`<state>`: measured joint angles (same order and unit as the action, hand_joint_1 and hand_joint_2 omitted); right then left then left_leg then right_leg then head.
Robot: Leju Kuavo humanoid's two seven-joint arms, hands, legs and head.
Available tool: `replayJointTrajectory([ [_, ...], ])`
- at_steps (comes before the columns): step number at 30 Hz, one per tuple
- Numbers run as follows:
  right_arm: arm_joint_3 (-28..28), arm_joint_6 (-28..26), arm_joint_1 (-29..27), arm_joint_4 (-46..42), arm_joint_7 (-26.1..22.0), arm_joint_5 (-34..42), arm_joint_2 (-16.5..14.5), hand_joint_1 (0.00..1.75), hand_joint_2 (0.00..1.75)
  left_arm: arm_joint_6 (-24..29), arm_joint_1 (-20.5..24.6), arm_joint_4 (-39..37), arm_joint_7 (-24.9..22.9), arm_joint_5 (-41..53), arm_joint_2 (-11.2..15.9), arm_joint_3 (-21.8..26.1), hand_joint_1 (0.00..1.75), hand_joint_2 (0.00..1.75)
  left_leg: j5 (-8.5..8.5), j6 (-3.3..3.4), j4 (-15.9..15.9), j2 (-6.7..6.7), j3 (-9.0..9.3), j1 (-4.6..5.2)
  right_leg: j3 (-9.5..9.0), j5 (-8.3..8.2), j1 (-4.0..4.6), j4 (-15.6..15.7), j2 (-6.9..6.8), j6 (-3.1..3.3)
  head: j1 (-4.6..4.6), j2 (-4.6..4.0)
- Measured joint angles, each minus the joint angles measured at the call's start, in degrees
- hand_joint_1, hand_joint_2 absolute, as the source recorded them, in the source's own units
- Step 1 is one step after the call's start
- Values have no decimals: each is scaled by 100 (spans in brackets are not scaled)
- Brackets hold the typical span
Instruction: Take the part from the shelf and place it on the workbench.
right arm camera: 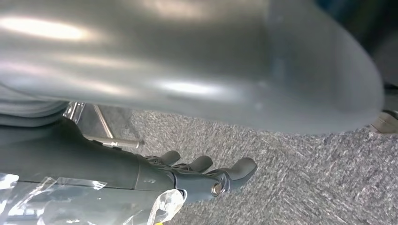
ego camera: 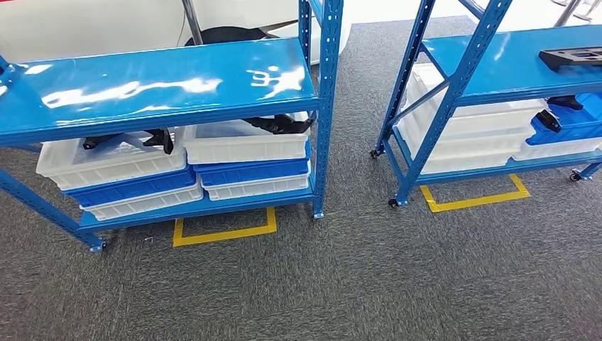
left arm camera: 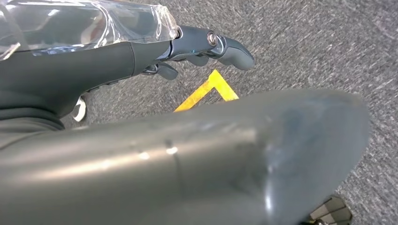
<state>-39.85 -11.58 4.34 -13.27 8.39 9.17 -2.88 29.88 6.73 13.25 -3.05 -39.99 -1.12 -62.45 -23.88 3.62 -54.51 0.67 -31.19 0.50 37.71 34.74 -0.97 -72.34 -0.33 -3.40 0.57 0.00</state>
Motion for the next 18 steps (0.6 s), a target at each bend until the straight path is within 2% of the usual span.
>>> replayJointTrajectory([
  [1, 0, 0, -4, 0, 0, 1, 2, 0, 0, -1, -3, 0, -2, 2, 0, 0, 0, 0, -11, -7, -1, 18, 19, 0, -65, -192, -1, 217, 2, 5, -1, 0],
  [3, 0, 0, -6, 0, 0, 1, 9, 0, 0, -1, -1, 0, -3, 4, 1, 0, 0, 0, -42, -36, -9, 52, 61, 4, -411, -641, 2, 1028, 28, 38, -2, 0],
  [4, 0, 0, -2, 0, 0, 0, 12, 0, 0, -1, 2, 0, -3, 4, 1, 0, 0, 0, -61, -58, -17, 61, 70, 16, -556, -781, 10, 1361, 44, 63, -1, 0],
  [5, -1, 0, 5, 0, 0, -2, 14, 0, 0, -1, 2, 0, -3, 5, 1, 0, 0, 0, -75, -80, -23, 65, 73, 25, -641, -848, 19, 1563, 57, 88, 1, 0],
  [8, -8, 0, 14, 0, 2, -28, 14, 0, 0, -2, 0, 0, -3, 6, 1, 0, 0, 0, -105, -148, -40, 65, 62, 26, -664, -866, 29, 1649, 46, 157, 3, 0],
  [10, -16, 0, 12, 0, 11, -68, 17, 0, 0, -3, 0, 0, -7, 9, 2, 0, 0, 0, -244, -217, -260, 50, -23, 5, -678, -876, 1, 1670, 12, 209, 11, 0],
  [11, -22, 0, 12, 0, 19, -90, 18, 0, 0, -3, 3, 0, -13, 11, 2, 0, 0, 0, -392, -260, -546, 42, -154, -16, -684, -878, -15, 1677, -14, 231, 17, 0],
  [13, -47, 1, 12, 0, 35, -116, 18, 0, 0, -3, 11, 0, -31, 17, 1, 0, 0, 0, -738, -337, -1348, 32, -557, -60, -692, -864, -16, 1677, -71, 255, 28, 0],
  [14, -64, 1, 11, 0, 44, -123, 17, 0, 0, -3, 9, 0, -39, 18, 1, 0, 0, 0, -831, -362, -1669, 28, -733, -81, -699, -854, -17, 1677, -108, 256, 29, 0],
  [15, -81, 2, 10, 0, 49, -125, 17, 0, 0, -3, 4, 0, -45, 19, 1, 0, 0, 0, -819, -377, -1791, 20, -816, -98, -710, -841, -19, 1676, -146, 252, 30, 0],
  [16, -94, 2, 10, 0, 53, -126, 16, 0, 0, -3, -2, 0, -49, 20, 1, 0, 0, 0, -699, -386, -1669, 0, -778, -110, -729, -825, -23, 1676, -188, 243, 30, 0],
  [17, -101, 2, 11, 0, 56, -126, 15, 0, 0, -3, -4, 0, -52, 20, 2, 0, 0, 0, -501, -386, -1328, -51, -628, -117, -756, -807, -28, 1676, -230, 228, 30, 0],
  [18, -103, 2, 12, 0, 56, -126, 15, 0, 0, -4, -5, 0, -54, 21, 2, 0, 0, 0, -387, -386, -1123, -75, -536, -121, -770, -798, -30, 1676, -252, 221, 30, 0],
])
